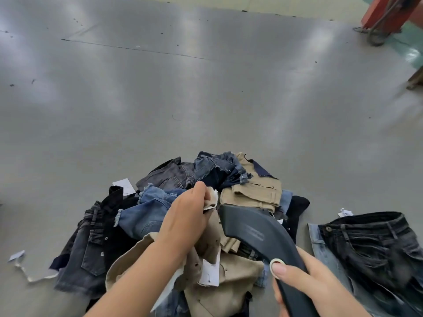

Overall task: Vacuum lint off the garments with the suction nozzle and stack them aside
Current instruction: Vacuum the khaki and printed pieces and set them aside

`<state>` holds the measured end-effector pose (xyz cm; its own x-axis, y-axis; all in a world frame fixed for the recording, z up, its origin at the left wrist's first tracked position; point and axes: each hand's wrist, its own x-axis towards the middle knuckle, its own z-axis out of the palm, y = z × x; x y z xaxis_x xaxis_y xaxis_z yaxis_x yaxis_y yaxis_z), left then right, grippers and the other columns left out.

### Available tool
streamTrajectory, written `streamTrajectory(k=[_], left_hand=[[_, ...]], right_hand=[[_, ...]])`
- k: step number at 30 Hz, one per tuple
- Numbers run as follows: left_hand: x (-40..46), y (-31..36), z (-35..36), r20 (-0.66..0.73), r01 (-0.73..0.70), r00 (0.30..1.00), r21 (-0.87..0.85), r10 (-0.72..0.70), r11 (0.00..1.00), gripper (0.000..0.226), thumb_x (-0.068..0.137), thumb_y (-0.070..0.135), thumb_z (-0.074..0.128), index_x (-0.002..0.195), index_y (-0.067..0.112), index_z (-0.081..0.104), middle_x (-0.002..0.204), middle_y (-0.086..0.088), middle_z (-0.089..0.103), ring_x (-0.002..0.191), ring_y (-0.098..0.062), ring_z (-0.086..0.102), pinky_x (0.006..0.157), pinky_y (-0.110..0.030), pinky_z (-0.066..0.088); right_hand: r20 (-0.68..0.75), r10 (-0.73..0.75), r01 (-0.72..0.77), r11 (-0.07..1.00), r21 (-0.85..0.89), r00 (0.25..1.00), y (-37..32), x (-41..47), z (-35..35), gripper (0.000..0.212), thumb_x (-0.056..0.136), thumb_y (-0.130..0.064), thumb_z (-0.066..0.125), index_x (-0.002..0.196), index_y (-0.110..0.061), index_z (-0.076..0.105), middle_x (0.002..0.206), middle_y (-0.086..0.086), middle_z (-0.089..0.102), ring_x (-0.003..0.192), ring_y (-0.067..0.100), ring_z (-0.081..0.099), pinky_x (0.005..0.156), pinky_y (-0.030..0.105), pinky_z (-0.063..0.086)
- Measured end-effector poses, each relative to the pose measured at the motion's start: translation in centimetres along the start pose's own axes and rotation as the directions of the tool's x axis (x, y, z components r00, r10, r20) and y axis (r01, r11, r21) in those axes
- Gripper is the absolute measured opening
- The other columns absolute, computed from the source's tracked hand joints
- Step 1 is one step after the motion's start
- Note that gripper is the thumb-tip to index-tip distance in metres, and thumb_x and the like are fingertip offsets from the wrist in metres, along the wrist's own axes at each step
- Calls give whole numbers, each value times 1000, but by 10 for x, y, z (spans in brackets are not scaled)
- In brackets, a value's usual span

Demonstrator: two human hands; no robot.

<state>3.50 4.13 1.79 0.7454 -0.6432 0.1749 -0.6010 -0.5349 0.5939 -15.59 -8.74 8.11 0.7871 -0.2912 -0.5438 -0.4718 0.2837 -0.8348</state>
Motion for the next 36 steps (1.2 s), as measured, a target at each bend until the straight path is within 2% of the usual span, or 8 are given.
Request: streamTrajectory(k=[6,9,13,17,21,26,31,36], left_hand=[[-6,5,4,41,-101,994,-25,102,995,33,71,-7,65,78,19,47,70,8,48,61,-12,40,52,-13,28],[-11,4,8,50,-139,989,-32,140,990,34,72,-4,67,77,21,46,71,5,53,63,-15,45,52,-27,38],[-11,3,12,54,-165,985,-7,165,986,44,67,-7,67,77,25,40,71,11,48,63,-12,40,52,-27,35],[-9,-5,14,74,-164,984,36,161,986,37,64,-10,70,76,18,48,69,11,47,61,-11,40,50,-21,32],[-9,-7,17,73,-168,983,27,166,985,37,66,-8,69,76,20,48,71,14,45,61,-9,38,50,-20,32],[-14,0,19,104,-252,961,-56,257,966,30,71,4,64,76,24,42,72,10,47,66,-14,43,56,-35,43],[-11,-1,18,104,-289,947,-129,303,949,30,69,-1,67,75,19,45,67,18,42,71,8,43,61,-6,33],[-5,-19,18,90,-155,980,-230,180,961,26,76,-2,71,73,16,53,78,13,54,77,6,49,68,-7,35]], right_hand=[[45,67,-71,993,89,997,-1,3,3,35,64,-25,72,96,-13,63,61,19,59,46,29,55,44,29,46],[3,104,-104,991,80,995,-4,7,-1,37,67,-22,80,88,-5,55,59,19,56,39,29,52,40,30,45],[-90,91,-83,993,85,992,-8,8,-10,40,65,-28,69,91,-2,52,60,18,56,39,28,51,43,31,47],[-24,96,-95,994,50,995,-5,-2,-17,41,65,-19,80,90,-1,53,62,20,55,40,29,52,42,32,45],[66,145,-149,987,56,987,6,-3,-8,39,66,-28,70,95,-5,57,62,21,56,41,29,52,42,30,45],[-33,129,-127,990,67,991,3,12,-12,41,65,-23,78,88,-3,51,61,17,57,39,28,53,42,31,47],[-145,126,-111,988,112,981,-7,25,-21,35,68,-27,68,87,-4,51,61,17,58,40,28,53,45,32,48],[-30,91,-89,993,78,995,-2,3,-23,39,66,-21,78,87,-2,50,62,20,57,39,28,52,44,33,48]])
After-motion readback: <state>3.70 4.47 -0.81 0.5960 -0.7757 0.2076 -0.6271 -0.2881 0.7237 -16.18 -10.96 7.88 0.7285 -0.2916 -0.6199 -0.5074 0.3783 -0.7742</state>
